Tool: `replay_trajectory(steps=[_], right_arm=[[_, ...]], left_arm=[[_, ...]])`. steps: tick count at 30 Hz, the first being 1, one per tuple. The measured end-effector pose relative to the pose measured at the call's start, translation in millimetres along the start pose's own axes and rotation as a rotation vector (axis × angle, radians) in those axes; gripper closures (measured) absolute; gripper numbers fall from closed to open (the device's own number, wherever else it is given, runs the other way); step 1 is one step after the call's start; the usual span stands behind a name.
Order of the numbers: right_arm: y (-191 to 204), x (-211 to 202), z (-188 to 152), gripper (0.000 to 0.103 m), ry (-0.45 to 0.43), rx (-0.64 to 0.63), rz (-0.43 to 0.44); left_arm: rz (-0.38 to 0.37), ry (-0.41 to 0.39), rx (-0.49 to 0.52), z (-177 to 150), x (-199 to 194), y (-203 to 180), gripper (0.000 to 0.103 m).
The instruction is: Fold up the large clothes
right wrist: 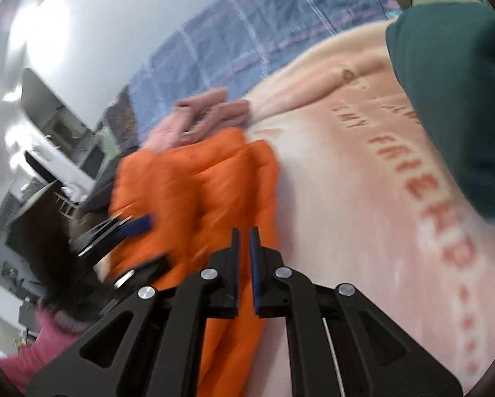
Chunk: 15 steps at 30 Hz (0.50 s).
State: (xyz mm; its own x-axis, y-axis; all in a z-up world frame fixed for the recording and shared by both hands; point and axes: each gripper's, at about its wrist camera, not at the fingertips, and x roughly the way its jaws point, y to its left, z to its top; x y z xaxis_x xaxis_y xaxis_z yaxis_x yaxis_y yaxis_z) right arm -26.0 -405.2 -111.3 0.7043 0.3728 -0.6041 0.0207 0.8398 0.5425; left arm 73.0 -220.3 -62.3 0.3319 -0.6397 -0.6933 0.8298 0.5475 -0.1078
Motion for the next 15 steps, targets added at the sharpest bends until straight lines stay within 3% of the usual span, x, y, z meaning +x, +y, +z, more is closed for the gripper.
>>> replay_trajectory(steps=[3,5,6,8,10,12,15], right_arm=[[28,-28,-37,0.096,0.012,-0.091,0.144],[51,-25,-53,0.09,0.026,-0.167,0.181],[61,-23,-62,0.082,0.032,-0.207,0.162],[73,-5,-76,0.082,0.052,-0.263,-0.019],[62,22,-88,0.08,0.104,-0.206,-0.144],[54,36,-96,0.08,0.104,-0.154,-0.17],[64,46,-105,0.081,0.074,-0.214,-0.269]], left_arm=[[0.011,0.012,0.02,1,5,-5,0.033],[0.009,0.015,0.022,1,7,-7,0.033],[0.008,0.016,0.021,2,8,-6,0.033],[0.007,0.019,0.019,0,7,-5,0.033],[0.01,0.019,0.025,-1,8,-5,0.033],[0.023,0.02,0.045,-1,11,-8,0.031],[0.073,0.022,0.099,1,10,-15,0.036]])
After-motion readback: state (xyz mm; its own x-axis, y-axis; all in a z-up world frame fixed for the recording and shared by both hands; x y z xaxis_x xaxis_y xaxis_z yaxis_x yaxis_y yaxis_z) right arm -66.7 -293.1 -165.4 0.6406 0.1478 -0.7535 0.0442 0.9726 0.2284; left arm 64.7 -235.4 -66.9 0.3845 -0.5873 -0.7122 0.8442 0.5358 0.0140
